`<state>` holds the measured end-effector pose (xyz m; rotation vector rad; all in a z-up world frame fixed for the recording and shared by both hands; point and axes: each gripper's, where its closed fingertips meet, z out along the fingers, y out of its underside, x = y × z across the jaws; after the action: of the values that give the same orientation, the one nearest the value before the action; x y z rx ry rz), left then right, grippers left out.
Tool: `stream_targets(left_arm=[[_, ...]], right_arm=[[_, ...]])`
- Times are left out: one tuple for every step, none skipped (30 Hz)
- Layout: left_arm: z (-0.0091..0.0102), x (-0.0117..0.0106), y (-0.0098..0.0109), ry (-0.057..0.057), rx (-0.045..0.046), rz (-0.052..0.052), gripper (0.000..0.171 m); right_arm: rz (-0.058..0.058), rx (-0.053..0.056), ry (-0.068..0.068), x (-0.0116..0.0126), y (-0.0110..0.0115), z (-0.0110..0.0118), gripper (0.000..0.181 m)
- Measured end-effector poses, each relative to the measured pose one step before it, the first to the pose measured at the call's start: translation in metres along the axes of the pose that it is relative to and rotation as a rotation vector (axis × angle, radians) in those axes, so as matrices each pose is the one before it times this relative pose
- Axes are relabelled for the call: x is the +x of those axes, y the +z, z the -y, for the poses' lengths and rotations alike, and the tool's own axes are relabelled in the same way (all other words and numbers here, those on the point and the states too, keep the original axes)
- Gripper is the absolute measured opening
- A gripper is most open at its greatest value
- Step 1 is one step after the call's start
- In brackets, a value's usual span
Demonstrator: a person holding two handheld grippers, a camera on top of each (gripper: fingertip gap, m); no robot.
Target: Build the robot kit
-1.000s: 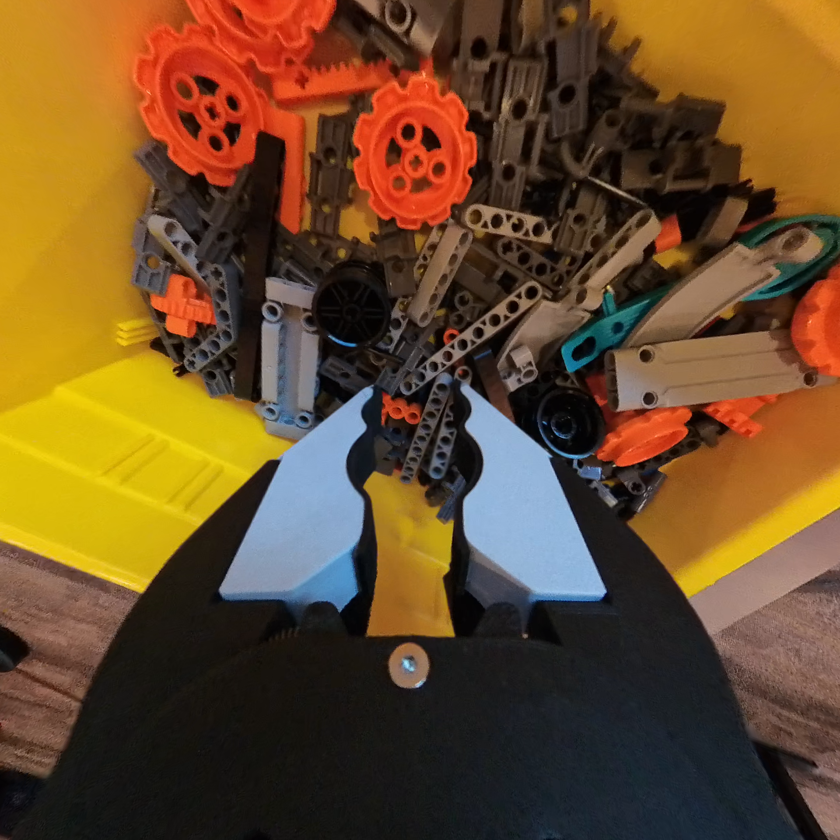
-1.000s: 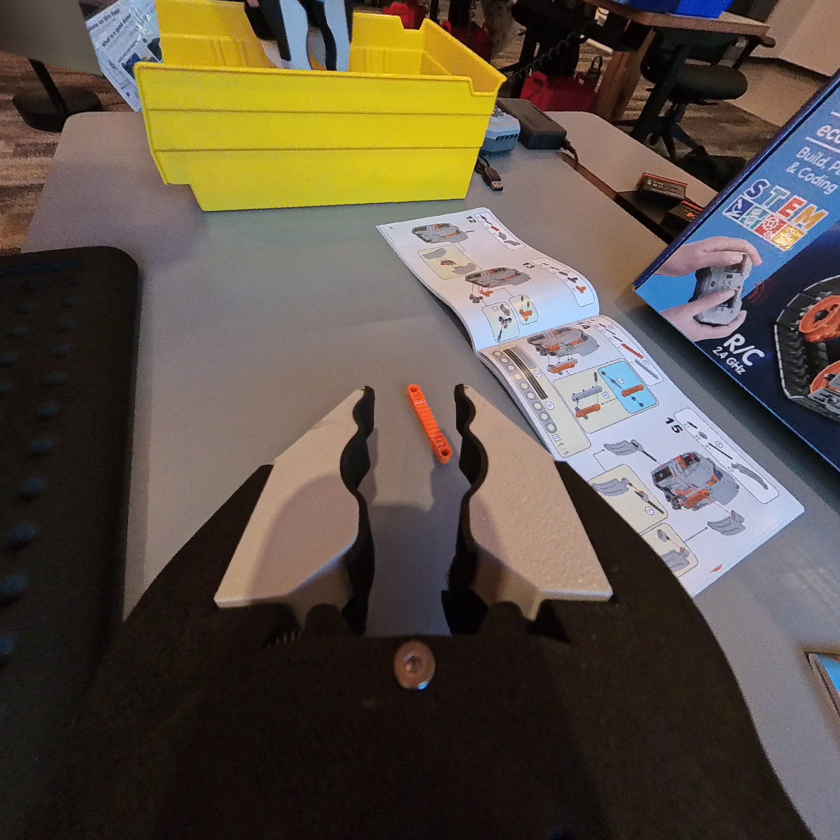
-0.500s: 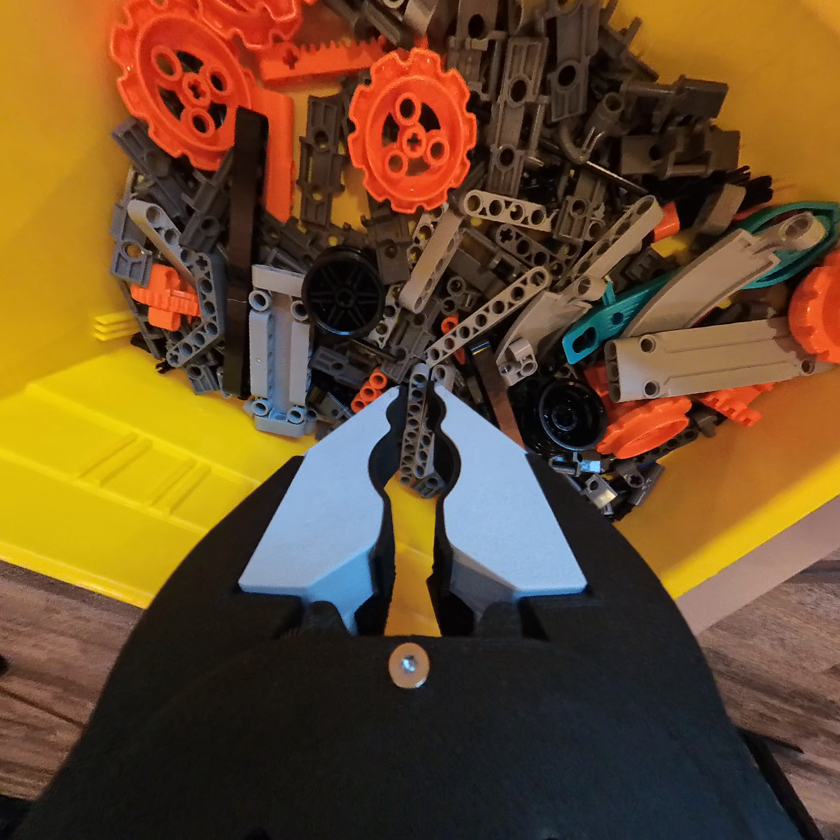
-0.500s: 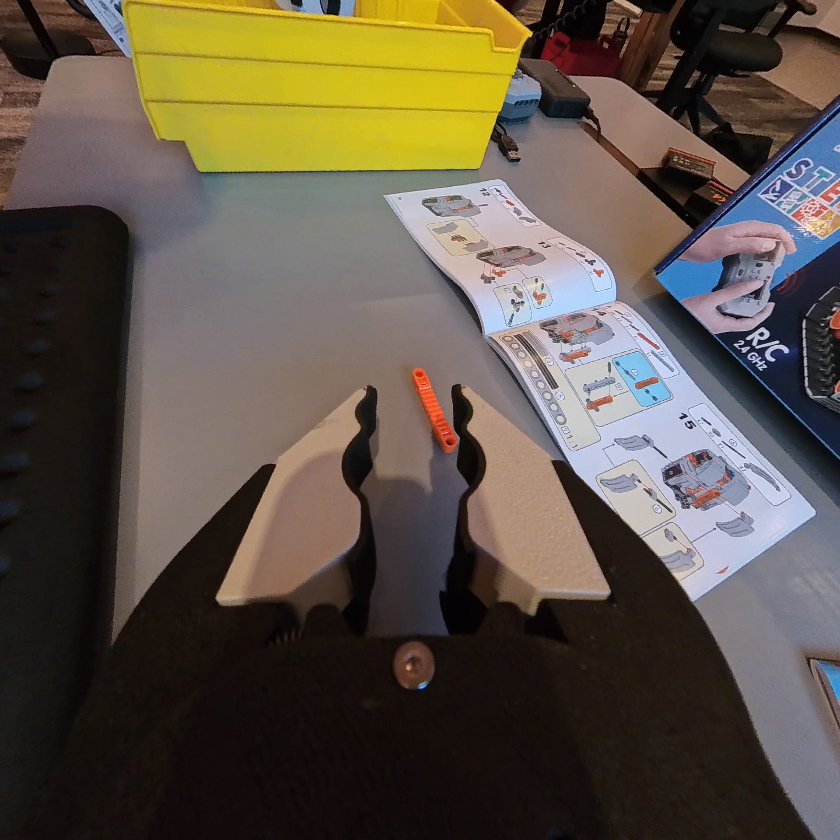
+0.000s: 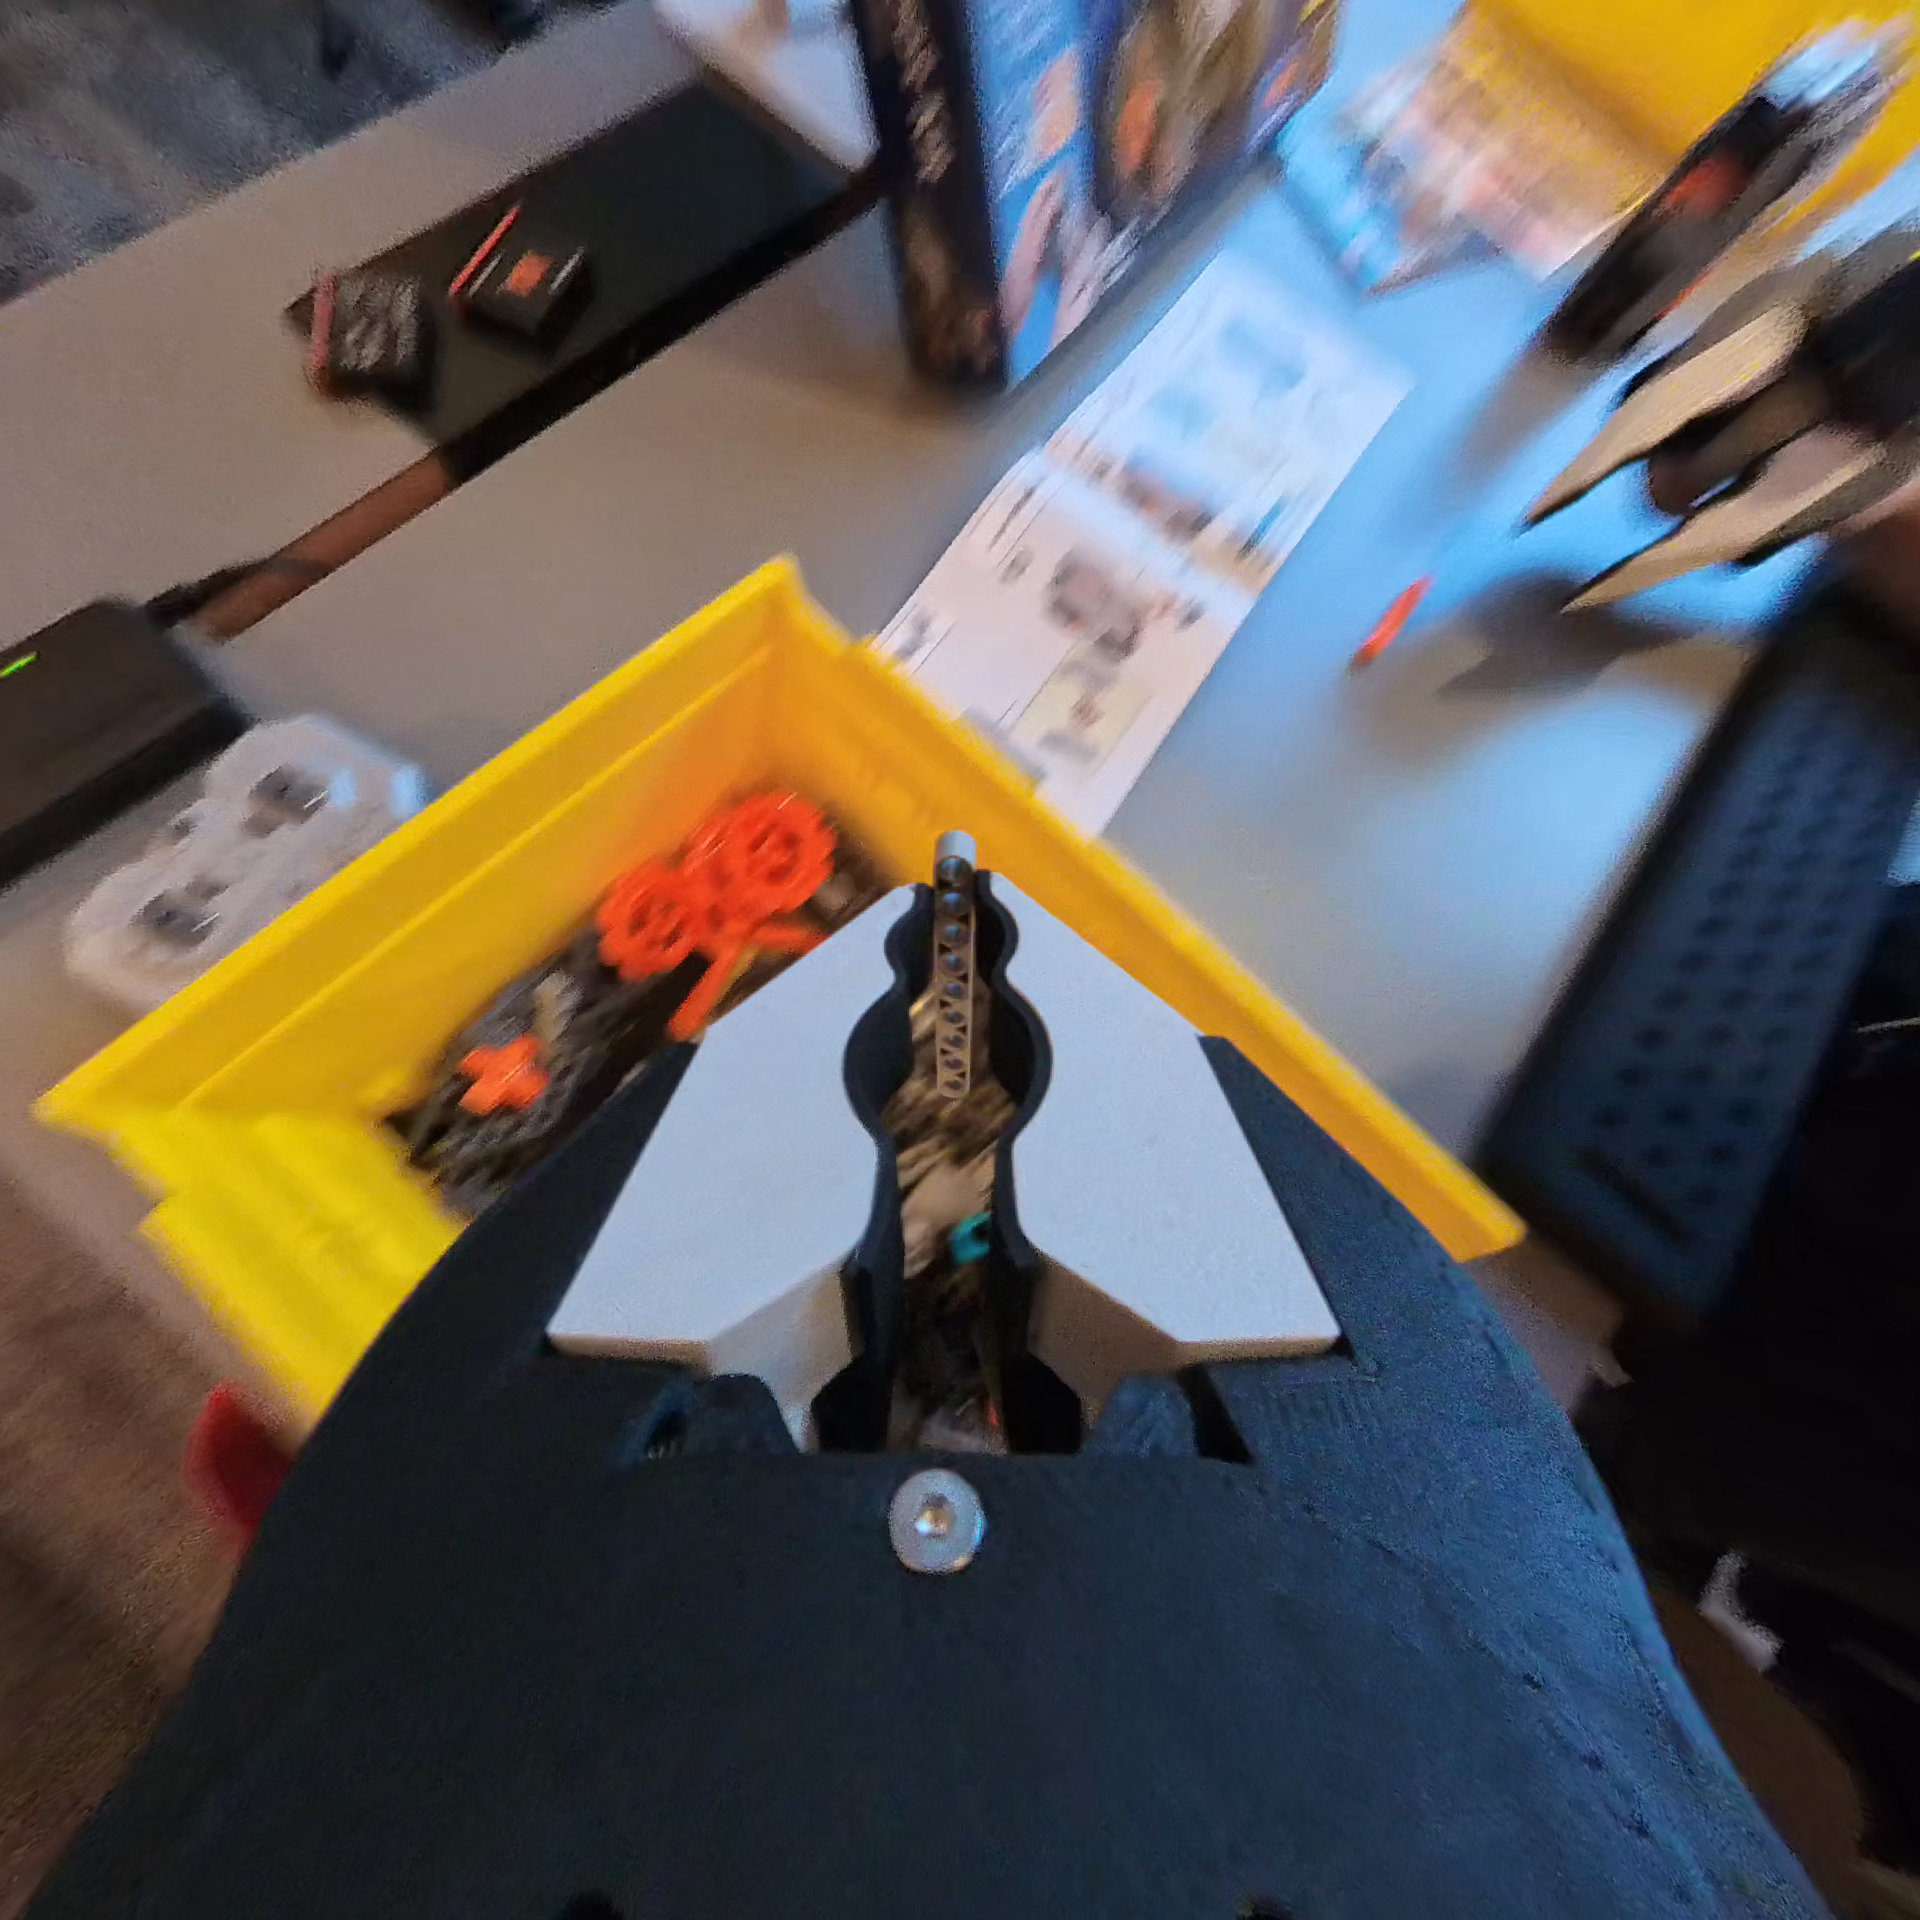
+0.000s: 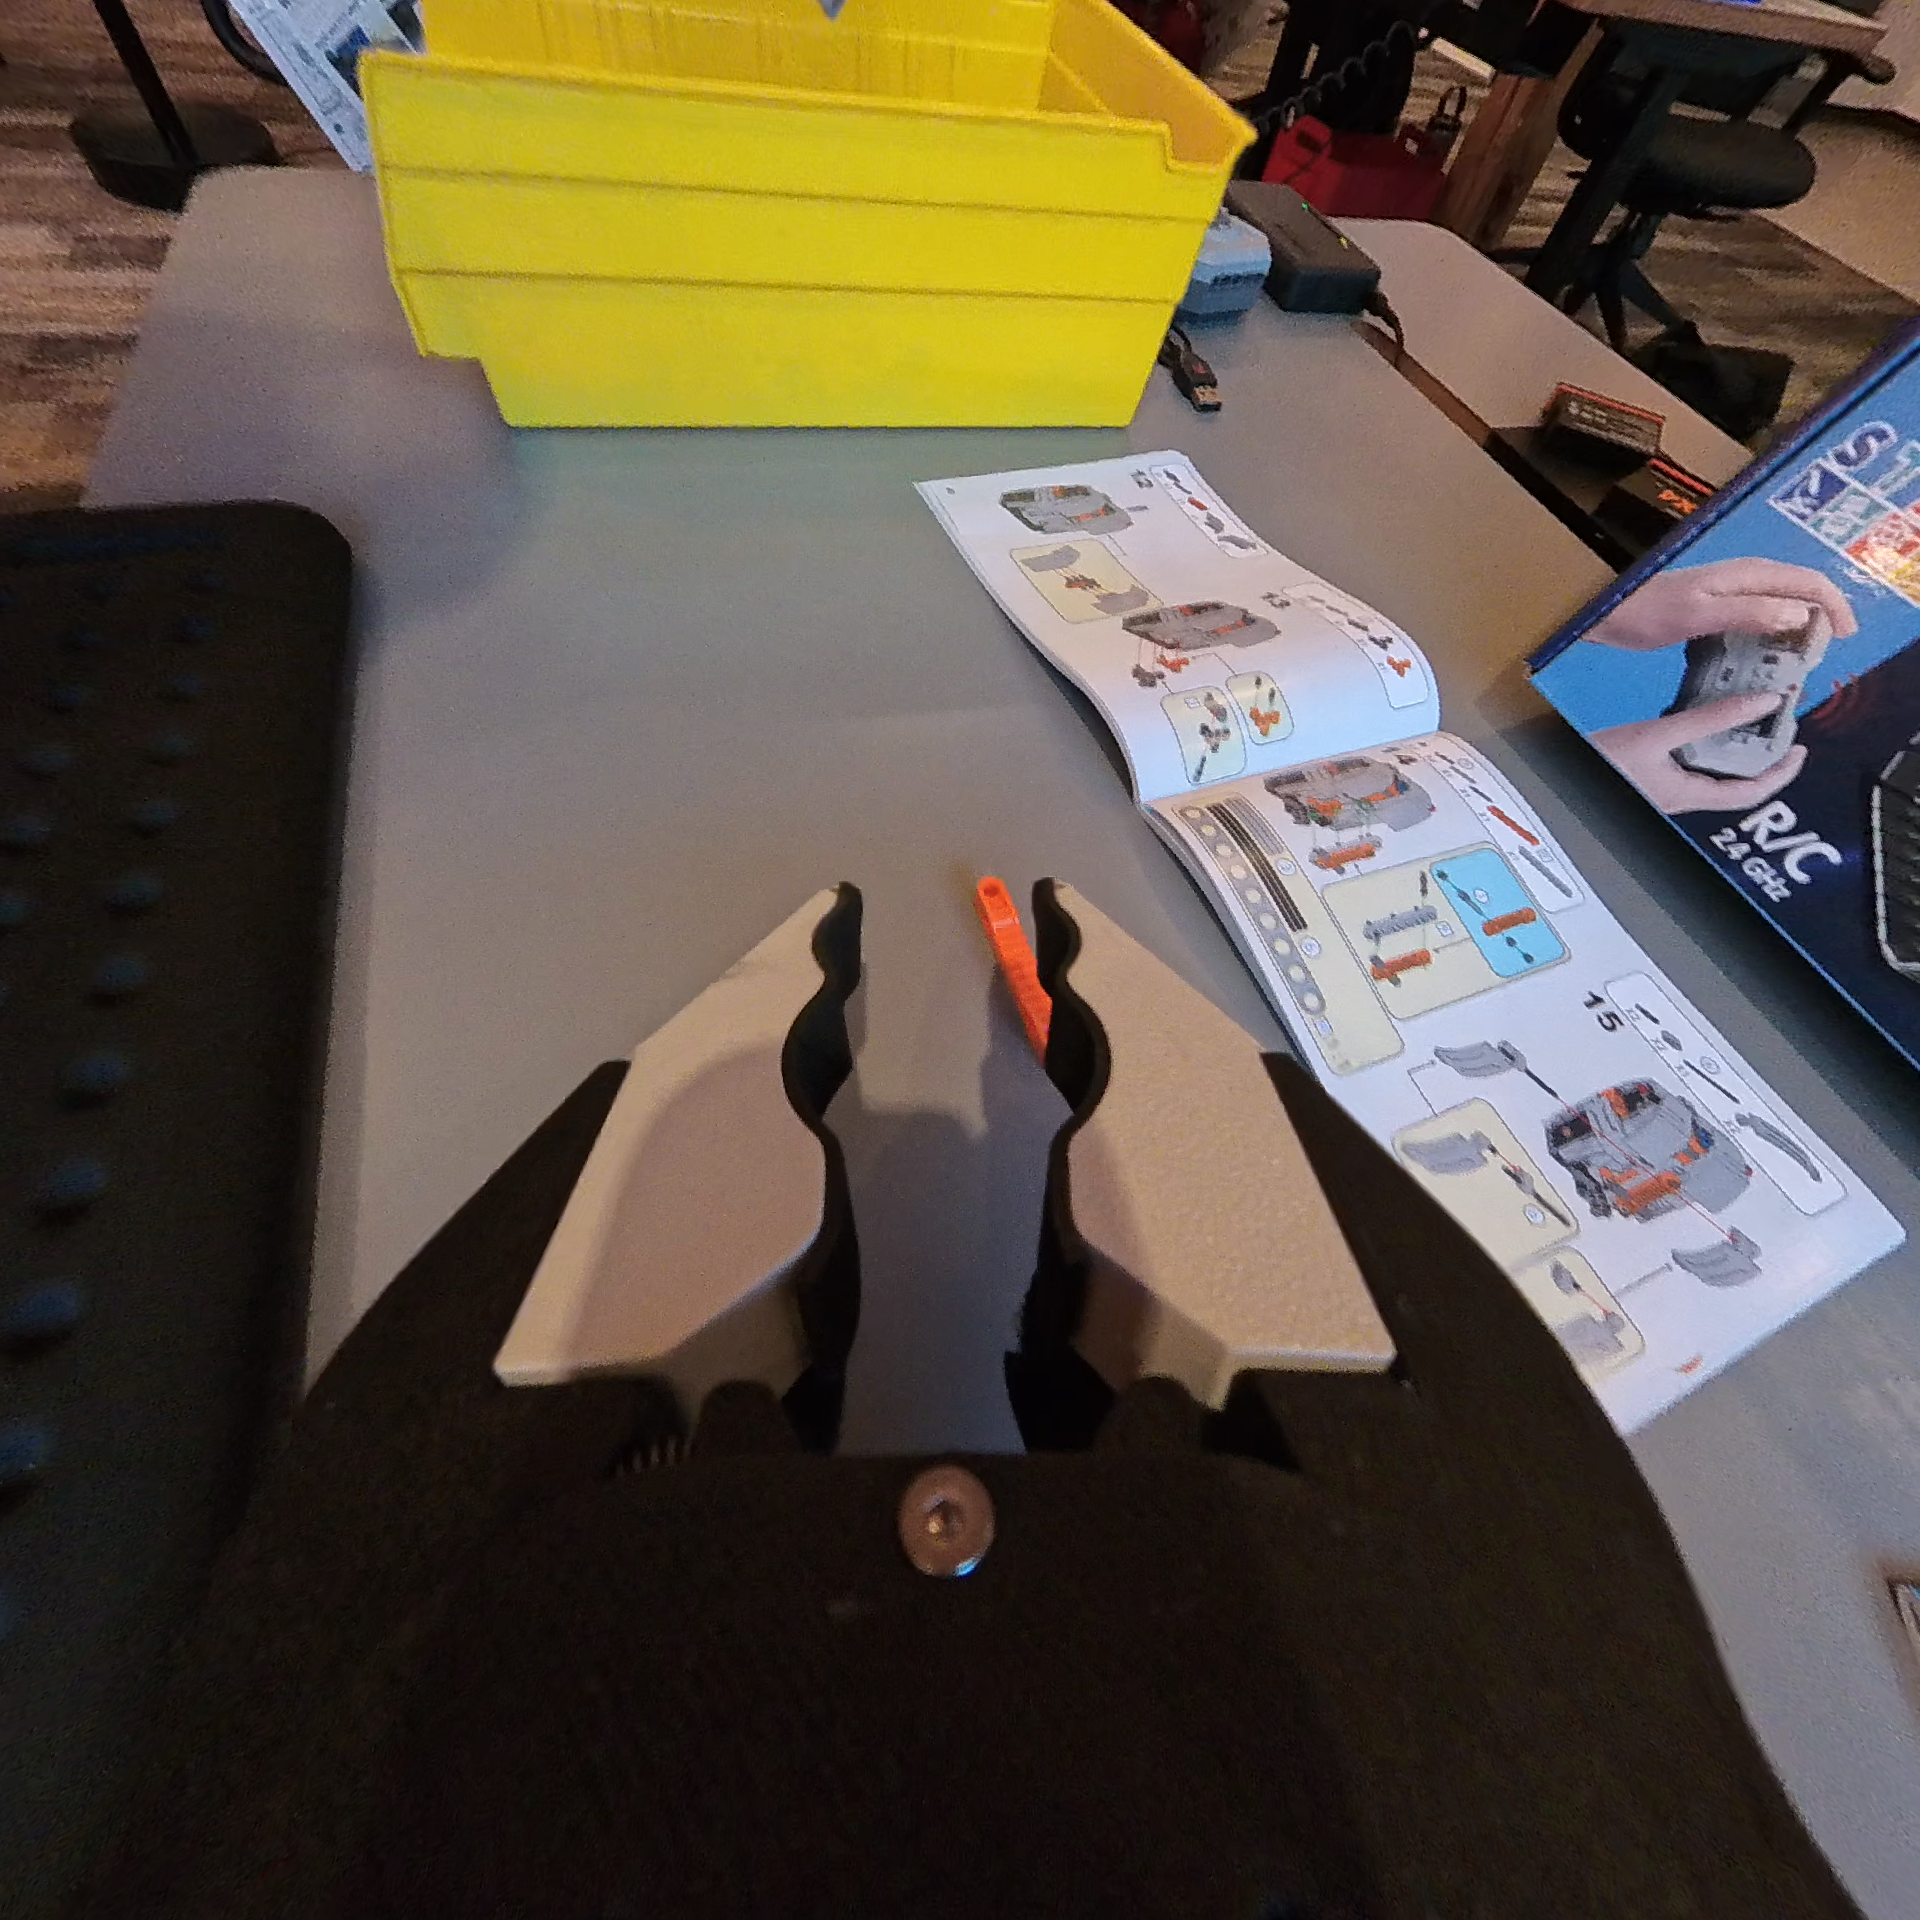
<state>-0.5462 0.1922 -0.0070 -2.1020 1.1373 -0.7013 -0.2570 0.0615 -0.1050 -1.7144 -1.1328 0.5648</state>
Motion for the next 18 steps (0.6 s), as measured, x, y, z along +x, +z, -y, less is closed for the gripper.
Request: stream_targets(left_arm=[[0.01352,0.01574,0.00287,-0.0165,0.05008,-0.0436,0.004],[0.01287,0.01547,0.00568,-0.0145,0.04847,-0.0373,0.004],[0.01114,0.01719,0.00844,-0.0127,0.03872,-0.0491,0.004],[0.00951,0.01656,0.01104,-0.0163,0.03369,-0.0489,0.004],[0.0074,0.01418,0.01326,-0.0226,0.02597,-0.0393,0.004],[0.00589,0.01558,0.0145,-0.0188,0.02148,-0.0535,0.004],[0.00501,0.01566,0.01546,-0.0163,0.02138,-0.0578,0.004],[0.00356,0.01436,0.01603,-0.0111,0.01369,-0.0553,0.003],[0.00257,0.01564,0.01579,0.0009,0.01009,-0.0674,0.003],[0.00193,0.0124,0.01491,0.0031,0.00542,-0.0539,0.003],[0.00098,0.00646,0.01367,0.0046,-0.00227,-0.0233,0.004],[0.00124,0.00525,0.01172,0.0124,-0.00124,-0.0179,0.004],[0.00179,0.00546,0.0098,0.013,0.00378,-0.0214,0.004],[0.00148,0.0031,0.00801,0.008,0.00355,-0.0095,0.004],[0.00146,0.00327,0.00659,0.0089,0.00651,-0.0135,0.003],[0.00227,0.00352,0.00534,0.0093,0.01623,-0.0184,0.003],[0.0016,0.00146,0.00445,0.0043,0.01597,-0.0077,0.003],[0.00094,-0.00039,0.00363,-0.0019,0.01401,-0.0001,0.003]], right_arm=[[0.0119,0.0236,0.011,-0.00175,0.00232,0.00603,0.032],[0.0184,0.0347,0.0237,-0.00207,0.00304,0.00886,0.031],[0.0274,0.0408,0.0352,-0.00299,0.00373,0.011,0.031],[0.0308,0.0392,0.0399,-0.00343,0.00444,0.01217,0.031],[0.031,0.0398,0.0386,-0.00393,0.00487,0.01322,0.032],[0.0285,0.0421,0.0383,-0.00401,0.00501,0.01359,0.032],[0.0299,0.047,0.0366,-0.00442,0.0049,0.01402,0.032],[0.0251,0.0475,0.0354,-0.00337,0.00453,0.01339,0.032],[0.0073,0.0444,0.037,-0.00004,0.00385,0.0117,0.032],[0.0025,0.0413,0.0361,0.00172,0.0024,0.00984,0.033],[0.0182,0.0431,0.0324,-0.00022,0.0009,0.00882,0.034],[0.0165,0.0334,0.032,0.00013,-0.0009,0.00651,0.035],[0.0164,0.0197,0.0249,-0.00052,-0.00232,0.00365,0.034],[0.0132,0.0131,0.0205,-0.00098,-0.00327,0.00207,0.034],[0.0095,0.0112,0.0154,-0.00126,-0.00353,0.00127,0.034],[0.0146,0.0115,0.0085,-0.00278,-0.00312,0.00136,0.034],[0.0035,0.01,0.0056,-0.00145,-0.00259,0.00106,0.033],[-0.009,0.0034,0.0012,0.00034,-0.00219,0.00004,0.033]])
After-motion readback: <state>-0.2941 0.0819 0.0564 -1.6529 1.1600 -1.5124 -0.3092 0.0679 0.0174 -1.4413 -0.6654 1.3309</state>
